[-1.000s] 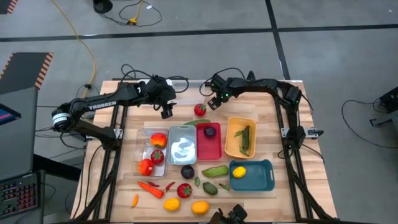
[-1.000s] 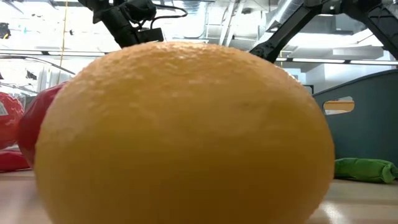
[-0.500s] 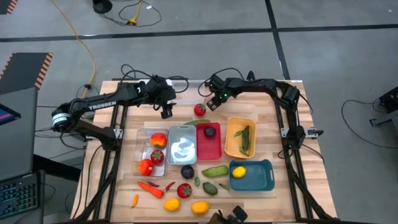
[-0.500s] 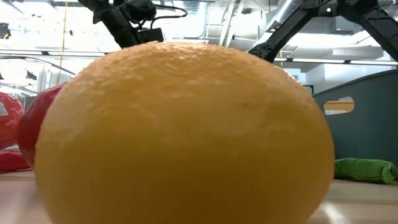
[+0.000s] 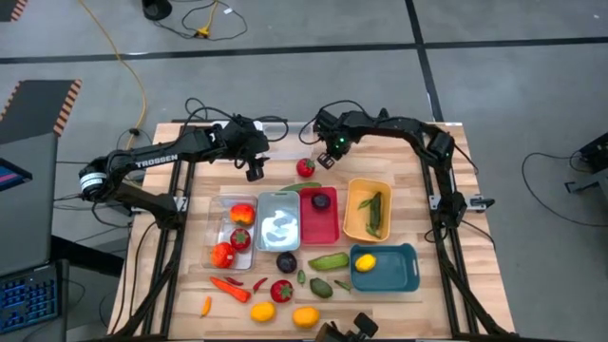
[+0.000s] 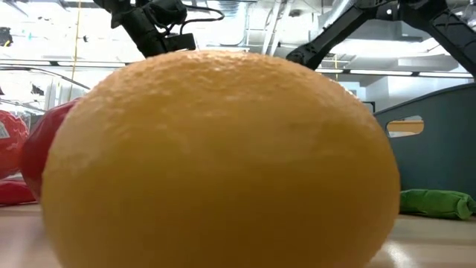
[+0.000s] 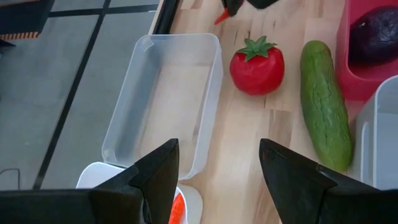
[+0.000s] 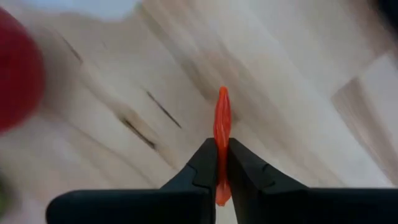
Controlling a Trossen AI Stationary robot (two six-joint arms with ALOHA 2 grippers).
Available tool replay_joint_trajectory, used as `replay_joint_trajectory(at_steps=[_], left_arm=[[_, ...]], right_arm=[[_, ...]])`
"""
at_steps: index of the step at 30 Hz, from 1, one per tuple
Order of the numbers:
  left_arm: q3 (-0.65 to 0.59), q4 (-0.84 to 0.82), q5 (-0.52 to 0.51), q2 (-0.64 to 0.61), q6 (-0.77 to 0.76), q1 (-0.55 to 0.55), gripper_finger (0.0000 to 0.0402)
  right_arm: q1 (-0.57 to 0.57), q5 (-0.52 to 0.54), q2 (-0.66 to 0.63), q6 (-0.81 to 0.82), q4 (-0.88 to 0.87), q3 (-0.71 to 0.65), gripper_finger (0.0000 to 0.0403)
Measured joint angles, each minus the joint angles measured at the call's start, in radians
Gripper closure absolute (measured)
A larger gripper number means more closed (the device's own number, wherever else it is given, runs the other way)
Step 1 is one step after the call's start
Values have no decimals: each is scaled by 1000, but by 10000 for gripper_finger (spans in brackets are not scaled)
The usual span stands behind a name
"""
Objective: Sort produce into baskets
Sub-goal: Put the orange chili pepper into the yellow bin
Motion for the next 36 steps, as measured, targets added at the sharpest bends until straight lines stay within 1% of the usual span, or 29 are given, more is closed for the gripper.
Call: replay_joint_trajectory(at_steps=[4,8,16,21,25,28,36], left_arm=[[0,0,1,0,0,0,191],[0,0,2,0,0,0,191],[0,0,2,0,0,0,191],[0,0,1,0,0,0,191],[0,0,1,0,0,0,191],[0,-1,1,0,0,0,191],[0,-1,3,0,3,-6,191]], right_arm=[[12,1,-1,-7,-139,69,348],[47,1,-2,-47,-247,155,348],[172,3,-3,-127,-501,318,349],[261,3,-22,-172,-643,353,349],[325,3,-90,-175,-692,312,349],[369,3,-173,-130,-669,234,349],[477,4,-398,77,-605,-83,349]])
